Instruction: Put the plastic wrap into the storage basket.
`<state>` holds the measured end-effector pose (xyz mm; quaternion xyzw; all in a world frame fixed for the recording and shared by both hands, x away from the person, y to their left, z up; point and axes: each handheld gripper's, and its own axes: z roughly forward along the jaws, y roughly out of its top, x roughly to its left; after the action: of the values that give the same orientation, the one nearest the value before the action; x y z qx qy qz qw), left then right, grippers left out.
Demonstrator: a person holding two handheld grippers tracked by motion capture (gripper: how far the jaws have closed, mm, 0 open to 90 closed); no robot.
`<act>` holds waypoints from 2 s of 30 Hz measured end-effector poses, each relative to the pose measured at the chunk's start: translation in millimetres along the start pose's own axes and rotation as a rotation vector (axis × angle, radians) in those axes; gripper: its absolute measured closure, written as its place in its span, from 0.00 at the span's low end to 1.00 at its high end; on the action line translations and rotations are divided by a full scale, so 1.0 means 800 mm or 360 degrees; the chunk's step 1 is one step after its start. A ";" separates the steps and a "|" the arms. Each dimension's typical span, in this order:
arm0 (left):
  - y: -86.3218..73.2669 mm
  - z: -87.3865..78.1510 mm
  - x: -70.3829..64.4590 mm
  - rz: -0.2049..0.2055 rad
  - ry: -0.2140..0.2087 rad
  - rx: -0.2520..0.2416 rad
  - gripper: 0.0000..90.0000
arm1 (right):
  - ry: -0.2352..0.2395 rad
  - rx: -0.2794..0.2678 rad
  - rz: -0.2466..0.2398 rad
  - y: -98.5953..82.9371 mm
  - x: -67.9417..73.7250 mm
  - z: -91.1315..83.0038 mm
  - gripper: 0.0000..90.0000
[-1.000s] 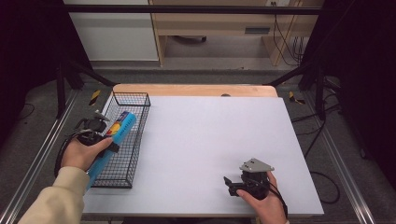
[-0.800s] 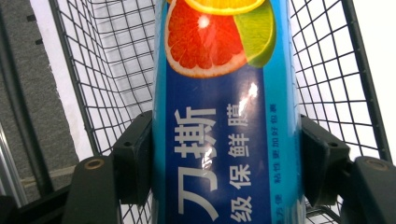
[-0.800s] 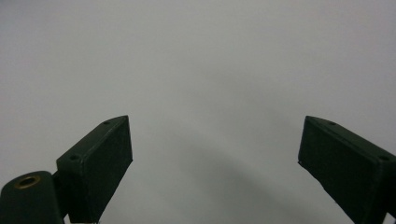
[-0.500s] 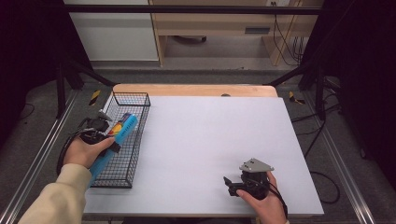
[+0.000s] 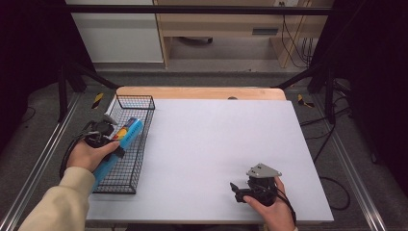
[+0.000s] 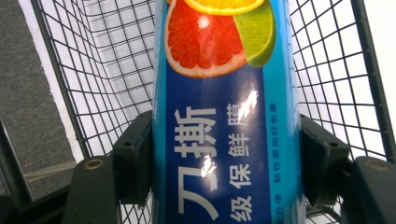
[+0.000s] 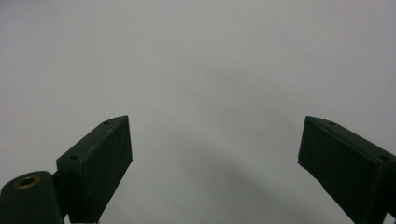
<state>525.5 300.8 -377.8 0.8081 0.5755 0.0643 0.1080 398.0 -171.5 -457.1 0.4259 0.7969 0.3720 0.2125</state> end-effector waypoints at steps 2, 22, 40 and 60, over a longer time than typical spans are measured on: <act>0.001 0.001 0.000 0.0006 0.0001 0.0014 0.35 | -0.0001 0.0002 -0.0006 0.000 0.000 0.000 0.11; 0.011 0.010 -0.004 0.0046 0.0006 0.0093 0.35 | -0.0002 0.0007 -0.0006 0.000 0.000 0.001 0.11; 0.012 0.010 -0.004 0.0036 0.0015 0.0081 0.35 | -0.0003 0.0012 -0.0016 -0.001 0.000 0.002 0.11; 0.018 0.018 -0.008 0.0043 0.0033 0.0140 0.35 | 0.0001 0.0016 -0.0013 -0.001 0.001 0.002 0.11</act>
<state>539.9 289.0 -388.0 0.8190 0.5679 0.0488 0.0653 398.3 -170.6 -458.4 0.4236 0.8006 0.3673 0.2116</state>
